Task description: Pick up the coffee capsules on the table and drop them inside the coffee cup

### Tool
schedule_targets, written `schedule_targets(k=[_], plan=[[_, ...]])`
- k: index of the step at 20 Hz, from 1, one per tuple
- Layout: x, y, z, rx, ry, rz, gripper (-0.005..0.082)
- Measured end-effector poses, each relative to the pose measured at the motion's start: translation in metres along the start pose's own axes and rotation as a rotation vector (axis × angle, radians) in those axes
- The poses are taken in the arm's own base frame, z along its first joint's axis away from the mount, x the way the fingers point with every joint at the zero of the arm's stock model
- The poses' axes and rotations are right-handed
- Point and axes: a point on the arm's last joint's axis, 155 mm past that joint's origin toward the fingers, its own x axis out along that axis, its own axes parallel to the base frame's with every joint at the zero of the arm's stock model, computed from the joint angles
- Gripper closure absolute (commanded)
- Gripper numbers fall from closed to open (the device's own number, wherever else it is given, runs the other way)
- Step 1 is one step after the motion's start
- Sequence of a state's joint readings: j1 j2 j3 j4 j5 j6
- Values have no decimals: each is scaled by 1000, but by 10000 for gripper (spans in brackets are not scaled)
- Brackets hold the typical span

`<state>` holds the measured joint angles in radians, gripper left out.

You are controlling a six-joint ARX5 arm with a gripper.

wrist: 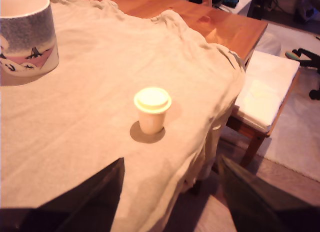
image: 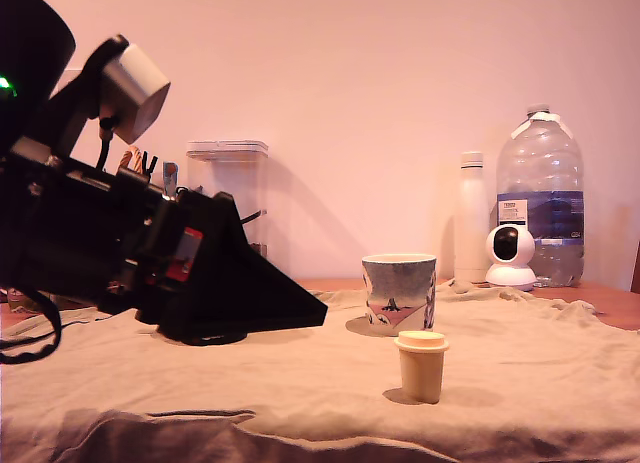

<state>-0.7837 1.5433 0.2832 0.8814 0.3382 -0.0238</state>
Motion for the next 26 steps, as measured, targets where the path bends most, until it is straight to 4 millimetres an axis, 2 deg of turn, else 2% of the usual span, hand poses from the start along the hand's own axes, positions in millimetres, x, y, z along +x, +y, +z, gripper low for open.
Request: schedule_targets(k=[4, 10, 15, 23, 26], plan=[[10, 3, -16, -20, 47, 0, 223], [34, 0, -2, -9, 43, -20, 223], [56, 1, -13, -29, 122, -31, 223], [84, 10, -11, -42, 170, -22, 223], [90, 10, -4, -36, 162, -22, 224]])
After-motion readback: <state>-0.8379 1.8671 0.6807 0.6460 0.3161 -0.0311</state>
